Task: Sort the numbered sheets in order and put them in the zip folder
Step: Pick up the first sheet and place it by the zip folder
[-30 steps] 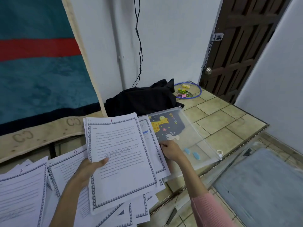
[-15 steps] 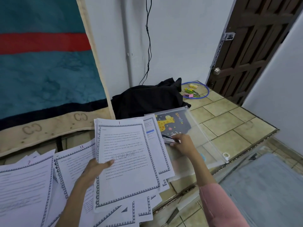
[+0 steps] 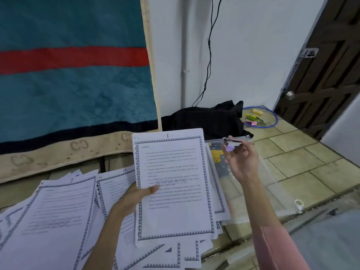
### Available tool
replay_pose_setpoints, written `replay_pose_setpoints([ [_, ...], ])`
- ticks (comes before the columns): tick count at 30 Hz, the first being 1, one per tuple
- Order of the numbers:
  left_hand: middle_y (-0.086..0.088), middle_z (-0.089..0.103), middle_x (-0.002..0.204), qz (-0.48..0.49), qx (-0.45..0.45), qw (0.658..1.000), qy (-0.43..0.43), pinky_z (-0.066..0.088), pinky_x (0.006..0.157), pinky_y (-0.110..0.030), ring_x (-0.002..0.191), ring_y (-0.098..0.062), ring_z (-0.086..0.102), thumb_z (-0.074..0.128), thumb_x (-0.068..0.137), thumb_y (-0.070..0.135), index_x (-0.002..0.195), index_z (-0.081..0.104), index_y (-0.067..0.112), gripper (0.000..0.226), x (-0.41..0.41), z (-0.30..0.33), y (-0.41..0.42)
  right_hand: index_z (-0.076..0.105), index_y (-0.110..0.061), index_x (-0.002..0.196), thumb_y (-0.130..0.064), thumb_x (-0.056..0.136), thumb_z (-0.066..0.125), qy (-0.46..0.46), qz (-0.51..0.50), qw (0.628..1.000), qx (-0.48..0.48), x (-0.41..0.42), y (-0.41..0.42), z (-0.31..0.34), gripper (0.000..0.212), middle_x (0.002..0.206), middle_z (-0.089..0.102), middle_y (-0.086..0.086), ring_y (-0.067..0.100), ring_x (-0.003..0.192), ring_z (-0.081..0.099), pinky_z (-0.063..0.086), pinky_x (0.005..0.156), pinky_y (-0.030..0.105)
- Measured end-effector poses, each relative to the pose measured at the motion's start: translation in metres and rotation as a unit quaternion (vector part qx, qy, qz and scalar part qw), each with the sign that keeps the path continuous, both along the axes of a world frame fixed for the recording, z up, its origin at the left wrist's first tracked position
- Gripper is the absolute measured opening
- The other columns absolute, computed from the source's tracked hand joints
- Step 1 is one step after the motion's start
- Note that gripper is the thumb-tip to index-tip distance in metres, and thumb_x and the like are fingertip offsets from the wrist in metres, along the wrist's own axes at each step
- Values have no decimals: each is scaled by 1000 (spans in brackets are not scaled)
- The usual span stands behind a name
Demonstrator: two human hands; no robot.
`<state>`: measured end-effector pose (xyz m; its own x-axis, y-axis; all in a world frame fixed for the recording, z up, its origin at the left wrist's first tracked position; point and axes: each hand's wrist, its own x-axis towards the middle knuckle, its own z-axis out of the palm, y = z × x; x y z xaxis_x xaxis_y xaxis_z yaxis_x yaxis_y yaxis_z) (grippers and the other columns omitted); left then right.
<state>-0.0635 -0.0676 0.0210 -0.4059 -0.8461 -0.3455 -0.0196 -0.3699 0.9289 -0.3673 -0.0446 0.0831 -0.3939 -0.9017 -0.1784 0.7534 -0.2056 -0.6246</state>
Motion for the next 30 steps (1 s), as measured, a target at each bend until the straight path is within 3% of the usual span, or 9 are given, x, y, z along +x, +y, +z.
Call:
replay_pose_setpoints([
  [3,6,71,108,2,-22,1000,18,54,86,-27,100,-9,67,92,28,49,111,64,21,92,3,12,2,52,-12,76,-20,61,66,-11,11,1000,-16,8,-2,3,21,60,48,2,15,45,52,47,52,23],
  [6,10,70,107,26,-71,997,11,52,90,-26,102,-6,65,90,38,50,108,63,25,79,5,27,2,62,-12,106,-55,66,73,329,137,934,29,24,4,2,59,54,51,-4,8,44,47,38,46,22],
  [9,6,67,113,66,-113,991,-7,46,100,-36,108,-12,62,77,71,22,109,61,26,42,4,42,3,66,2,102,-39,66,82,509,161,846,9,52,5,4,57,58,69,-2,6,53,65,53,49,25],
  [12,14,64,109,95,-157,983,-22,46,95,-30,103,-4,60,71,79,15,110,57,31,37,6,52,4,74,-11,87,-49,53,85,514,119,849,31,66,0,9,52,89,75,10,28,84,71,57,73,50],
  [15,15,64,107,133,-185,973,-34,49,87,-25,100,0,59,75,76,18,107,56,35,40,13,48,7,70,1,83,-36,60,87,514,144,846,20,71,3,14,47,69,73,5,9,55,63,45,52,23],
  [18,13,66,99,199,-188,961,-42,51,86,-26,98,-5,62,76,74,19,103,61,29,34,16,39,11,68,0,83,1,73,75,495,167,853,12,76,10,11,13,44,61,-14,-4,35,47,32,39,4],
  [23,13,64,99,254,-173,951,-22,48,89,-26,95,-3,60,80,71,28,113,56,18,49,8,38,13,69,-4,87,8,74,72,467,155,871,-5,82,11,13,18,58,68,-19,-6,48,59,37,41,4],
  [27,15,64,87,229,-172,957,-51,49,74,-17,85,-4,61,78,73,19,92,62,26,25,8,34,12,69,1,94,6,74,73,463,162,872,-2,84,12,8,21,58,68,-18,-5,47,59,37,41,4],
  [30,11,66,90,221,-153,961,-63,50,85,-27,89,-7,62,79,71,21,95,62,26,30,9,26,16,70,1,89,2,73,75,467,181,866,12,84,12,-5,17,59,70,-14,-2,48,61,39,41,7],
])
